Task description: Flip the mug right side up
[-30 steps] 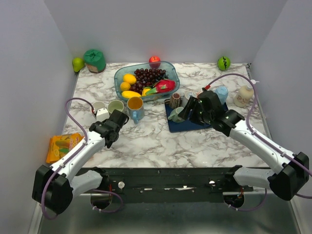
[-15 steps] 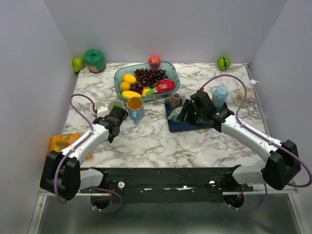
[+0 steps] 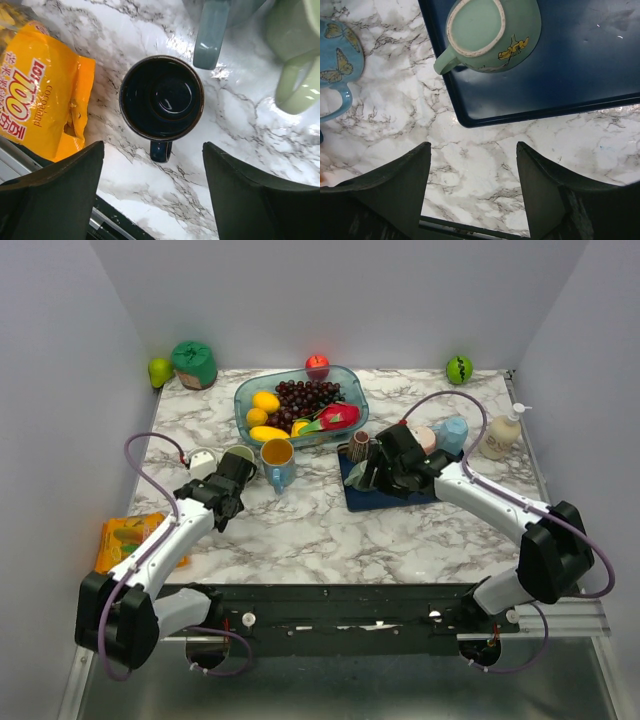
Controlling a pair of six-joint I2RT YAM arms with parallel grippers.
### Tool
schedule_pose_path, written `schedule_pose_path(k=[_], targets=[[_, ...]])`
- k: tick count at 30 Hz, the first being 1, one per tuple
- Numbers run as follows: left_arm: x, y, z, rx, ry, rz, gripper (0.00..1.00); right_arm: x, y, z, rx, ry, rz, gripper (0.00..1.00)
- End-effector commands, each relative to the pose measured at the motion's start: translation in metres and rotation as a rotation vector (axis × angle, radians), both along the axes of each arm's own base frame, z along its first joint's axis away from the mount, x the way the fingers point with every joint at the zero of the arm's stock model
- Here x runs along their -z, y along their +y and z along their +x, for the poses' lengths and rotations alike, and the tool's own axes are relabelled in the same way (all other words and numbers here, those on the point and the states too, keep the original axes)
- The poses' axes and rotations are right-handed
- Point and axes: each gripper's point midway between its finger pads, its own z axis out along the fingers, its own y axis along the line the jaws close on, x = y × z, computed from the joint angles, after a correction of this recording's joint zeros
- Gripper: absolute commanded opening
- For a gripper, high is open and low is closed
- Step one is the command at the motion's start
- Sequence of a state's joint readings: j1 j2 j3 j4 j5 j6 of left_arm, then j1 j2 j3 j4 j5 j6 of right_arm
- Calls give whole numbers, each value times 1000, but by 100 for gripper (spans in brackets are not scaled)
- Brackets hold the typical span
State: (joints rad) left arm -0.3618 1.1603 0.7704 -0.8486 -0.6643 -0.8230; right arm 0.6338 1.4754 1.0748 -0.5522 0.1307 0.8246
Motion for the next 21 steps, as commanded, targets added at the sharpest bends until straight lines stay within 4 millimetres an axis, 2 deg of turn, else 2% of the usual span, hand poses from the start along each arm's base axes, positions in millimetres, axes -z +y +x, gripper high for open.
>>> schedule_pose_path(k=[1, 2, 4, 8, 12, 13, 16, 17, 19, 20, 21], targets=[[-44, -3, 3, -20, -117, -62, 91, 8, -7, 7, 62, 34, -67, 76], [-53, -3, 2, -20, -145, -75, 96, 10, -7, 7, 70, 42, -72, 76], [-68, -5, 3, -13, -184, -100, 99, 14, -9, 9, 104, 61, -97, 76], [-96, -7, 0, 9, -270, -149, 99, 13, -5, 14, 217, 78, -66, 76], [-125, -16, 7, 72, -351, -194, 99, 8, 2, 24, 307, 95, -48, 77], [-129, -18, 8, 80, -363, -205, 99, 2, 4, 30, 329, 88, -49, 77], [-140, -25, 12, 117, -396, -239, 99, 13, 8, 34, 379, 146, -69, 78], [-143, -29, 14, 133, -407, -255, 99, 16, 15, 42, 408, 162, -66, 78], [-146, -31, 14, 145, -416, -262, 99, 22, 11, 37, 453, 216, -109, 78], [-148, -32, 16, 152, -424, -267, 99, 19, 16, 43, 480, 221, -94, 78], [-150, -33, 16, 157, -431, -271, 99, 28, 16, 42, 496, 250, -118, 78]])
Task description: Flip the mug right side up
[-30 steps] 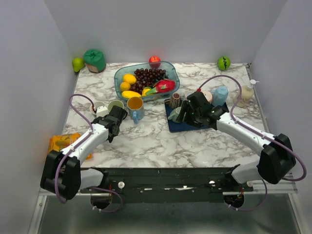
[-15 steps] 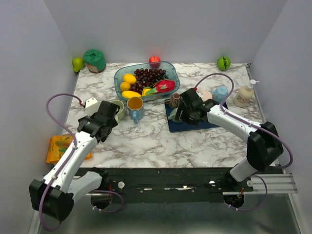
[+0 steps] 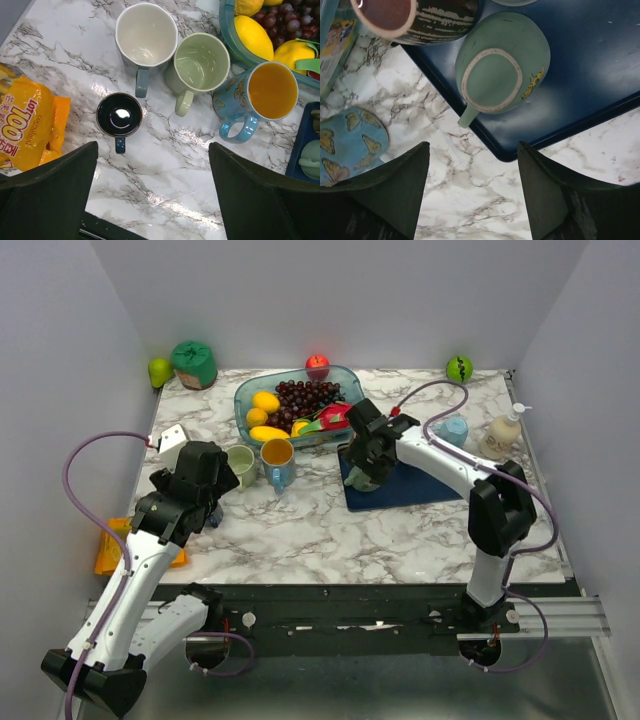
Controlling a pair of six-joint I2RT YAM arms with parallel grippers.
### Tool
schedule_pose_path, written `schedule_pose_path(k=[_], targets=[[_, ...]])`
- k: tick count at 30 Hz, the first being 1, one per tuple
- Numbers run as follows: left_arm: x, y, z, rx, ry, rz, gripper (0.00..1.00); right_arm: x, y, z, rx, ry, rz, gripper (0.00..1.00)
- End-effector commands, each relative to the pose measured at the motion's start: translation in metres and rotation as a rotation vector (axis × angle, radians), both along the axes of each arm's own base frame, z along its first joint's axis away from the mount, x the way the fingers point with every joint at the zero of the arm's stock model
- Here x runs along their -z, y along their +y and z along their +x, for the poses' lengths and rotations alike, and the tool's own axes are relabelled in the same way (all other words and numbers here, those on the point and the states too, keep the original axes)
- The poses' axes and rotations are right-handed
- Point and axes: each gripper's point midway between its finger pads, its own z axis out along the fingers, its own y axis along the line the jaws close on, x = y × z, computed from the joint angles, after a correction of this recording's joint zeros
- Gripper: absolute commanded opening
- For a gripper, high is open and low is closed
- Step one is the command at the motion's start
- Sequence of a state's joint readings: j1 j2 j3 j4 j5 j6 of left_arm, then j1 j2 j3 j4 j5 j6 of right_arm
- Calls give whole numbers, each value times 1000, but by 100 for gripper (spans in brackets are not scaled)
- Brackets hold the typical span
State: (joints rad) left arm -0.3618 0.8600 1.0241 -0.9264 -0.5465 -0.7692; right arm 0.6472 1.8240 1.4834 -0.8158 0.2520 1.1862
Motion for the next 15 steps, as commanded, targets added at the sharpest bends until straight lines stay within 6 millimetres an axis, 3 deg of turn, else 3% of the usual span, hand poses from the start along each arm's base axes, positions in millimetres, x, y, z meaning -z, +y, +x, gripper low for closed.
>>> schedule_pose_path(k=[1, 15], targets=[[-16, -10, 5, 61, -49, -34, 99, 22, -14, -14, 149, 145, -103, 78], [-15, -16, 7, 101, -55, -38, 99, 56, -21, -24, 217, 228, -154, 77]])
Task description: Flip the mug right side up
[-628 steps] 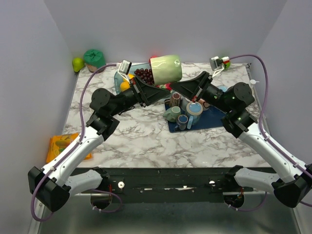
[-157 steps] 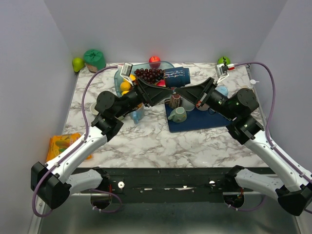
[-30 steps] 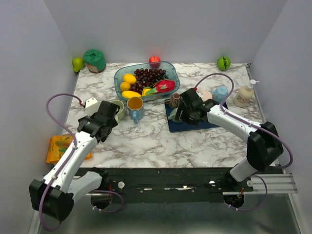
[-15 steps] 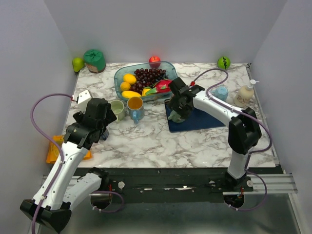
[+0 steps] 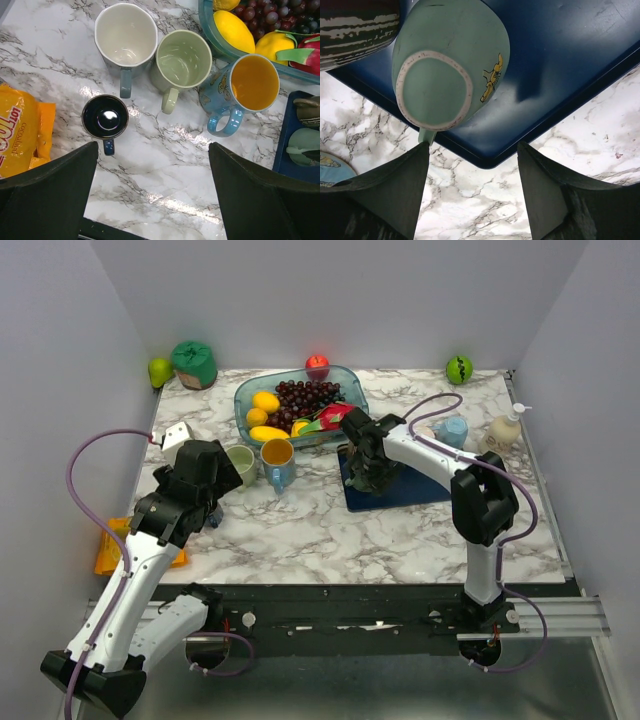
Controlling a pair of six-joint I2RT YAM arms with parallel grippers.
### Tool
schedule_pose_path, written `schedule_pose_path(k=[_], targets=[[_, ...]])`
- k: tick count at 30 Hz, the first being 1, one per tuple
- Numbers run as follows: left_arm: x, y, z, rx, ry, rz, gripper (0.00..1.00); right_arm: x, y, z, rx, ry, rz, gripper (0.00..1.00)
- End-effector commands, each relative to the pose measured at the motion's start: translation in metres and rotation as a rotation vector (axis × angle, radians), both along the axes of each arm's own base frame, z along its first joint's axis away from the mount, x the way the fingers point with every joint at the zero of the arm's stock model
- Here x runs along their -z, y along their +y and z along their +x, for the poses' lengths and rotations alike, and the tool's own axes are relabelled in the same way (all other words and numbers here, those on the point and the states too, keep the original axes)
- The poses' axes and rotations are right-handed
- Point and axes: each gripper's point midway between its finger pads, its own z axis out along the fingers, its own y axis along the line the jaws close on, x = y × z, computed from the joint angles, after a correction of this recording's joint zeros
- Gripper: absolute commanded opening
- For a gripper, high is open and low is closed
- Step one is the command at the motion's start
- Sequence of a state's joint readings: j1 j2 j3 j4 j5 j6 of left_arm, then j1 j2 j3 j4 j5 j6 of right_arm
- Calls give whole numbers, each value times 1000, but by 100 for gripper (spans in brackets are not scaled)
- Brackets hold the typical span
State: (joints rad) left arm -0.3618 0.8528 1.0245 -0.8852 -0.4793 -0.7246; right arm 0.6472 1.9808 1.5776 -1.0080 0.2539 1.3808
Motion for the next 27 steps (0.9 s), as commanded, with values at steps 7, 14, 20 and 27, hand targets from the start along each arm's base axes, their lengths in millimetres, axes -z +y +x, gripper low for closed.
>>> schedule_pose_path(k=[7, 14, 20, 27], targets=[[-10, -4, 4, 28, -39, -14, 99, 10, -22, -13, 11, 11, -90, 75], [-10, -7, 5, 41, -43, -20, 99, -11, -10, -2, -46, -68, -22, 75], [-13, -7, 6, 48, -48, -14, 99, -25, 0, 14, 1, -142, 35, 75], [-15, -5, 6, 48, -54, -4, 99, 5, 3, 12, 89, 2, -12, 74]])
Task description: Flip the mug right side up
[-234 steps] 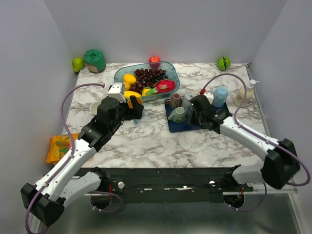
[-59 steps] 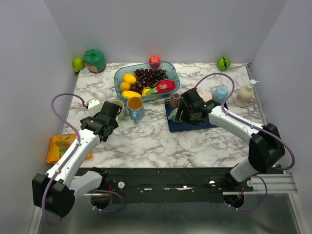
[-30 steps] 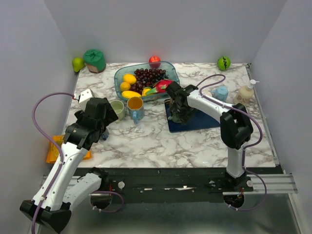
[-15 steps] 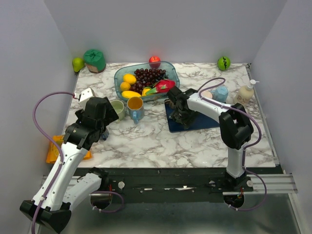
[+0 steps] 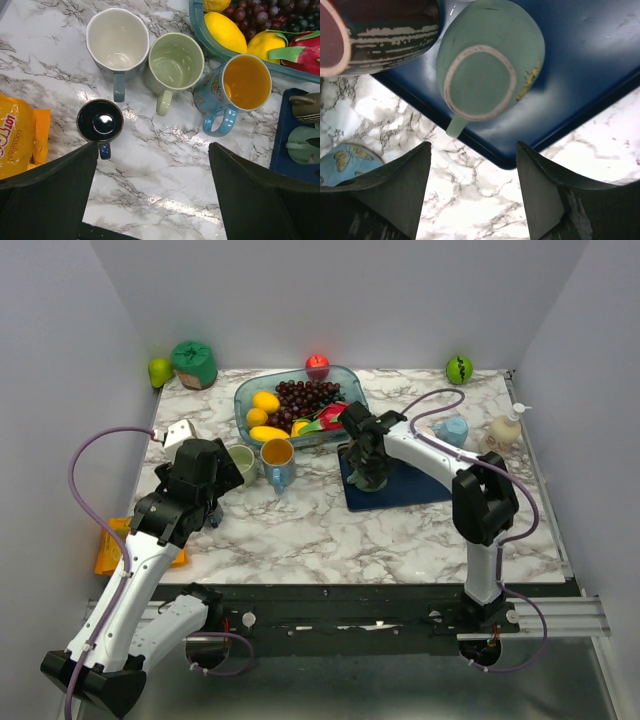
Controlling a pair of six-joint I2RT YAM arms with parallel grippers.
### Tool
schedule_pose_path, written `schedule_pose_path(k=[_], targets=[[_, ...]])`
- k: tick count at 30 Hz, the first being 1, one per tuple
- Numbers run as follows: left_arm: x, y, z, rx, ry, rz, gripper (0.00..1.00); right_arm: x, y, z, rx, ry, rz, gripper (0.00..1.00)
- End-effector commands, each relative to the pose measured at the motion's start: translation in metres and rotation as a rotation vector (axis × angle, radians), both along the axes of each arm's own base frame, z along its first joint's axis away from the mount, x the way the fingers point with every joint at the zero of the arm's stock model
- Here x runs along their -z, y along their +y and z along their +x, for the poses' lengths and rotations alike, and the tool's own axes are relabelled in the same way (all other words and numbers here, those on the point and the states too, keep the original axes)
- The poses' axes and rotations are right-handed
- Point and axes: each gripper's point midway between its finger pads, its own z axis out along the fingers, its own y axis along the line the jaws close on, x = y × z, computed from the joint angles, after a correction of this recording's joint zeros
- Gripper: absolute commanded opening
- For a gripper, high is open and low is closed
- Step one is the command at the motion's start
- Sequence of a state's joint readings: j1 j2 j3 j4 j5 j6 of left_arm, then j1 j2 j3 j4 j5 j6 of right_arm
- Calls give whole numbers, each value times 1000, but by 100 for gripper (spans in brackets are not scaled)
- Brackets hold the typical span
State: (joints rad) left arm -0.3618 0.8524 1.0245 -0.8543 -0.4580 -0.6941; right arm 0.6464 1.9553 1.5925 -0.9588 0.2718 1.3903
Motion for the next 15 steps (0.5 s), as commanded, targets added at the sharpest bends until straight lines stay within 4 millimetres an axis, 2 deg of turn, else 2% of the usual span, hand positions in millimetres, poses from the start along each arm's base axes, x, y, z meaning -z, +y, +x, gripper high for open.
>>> schedule_pose_path(k=[1, 5, 11, 15], targets=[[-12, 0, 1, 14, -35, -3, 99, 25, -5, -5, 86, 94, -53, 74], [-11, -1, 1, 18, -34, -1, 99, 31, -9, -1, 126, 79, -55, 72], [-8, -1, 1, 20, -33, -4, 99, 26, -26, -7, 135, 62, -90, 71], [-5, -2, 2, 22, -30, -8, 99, 26, -40, -11, 75, 55, -125, 65]])
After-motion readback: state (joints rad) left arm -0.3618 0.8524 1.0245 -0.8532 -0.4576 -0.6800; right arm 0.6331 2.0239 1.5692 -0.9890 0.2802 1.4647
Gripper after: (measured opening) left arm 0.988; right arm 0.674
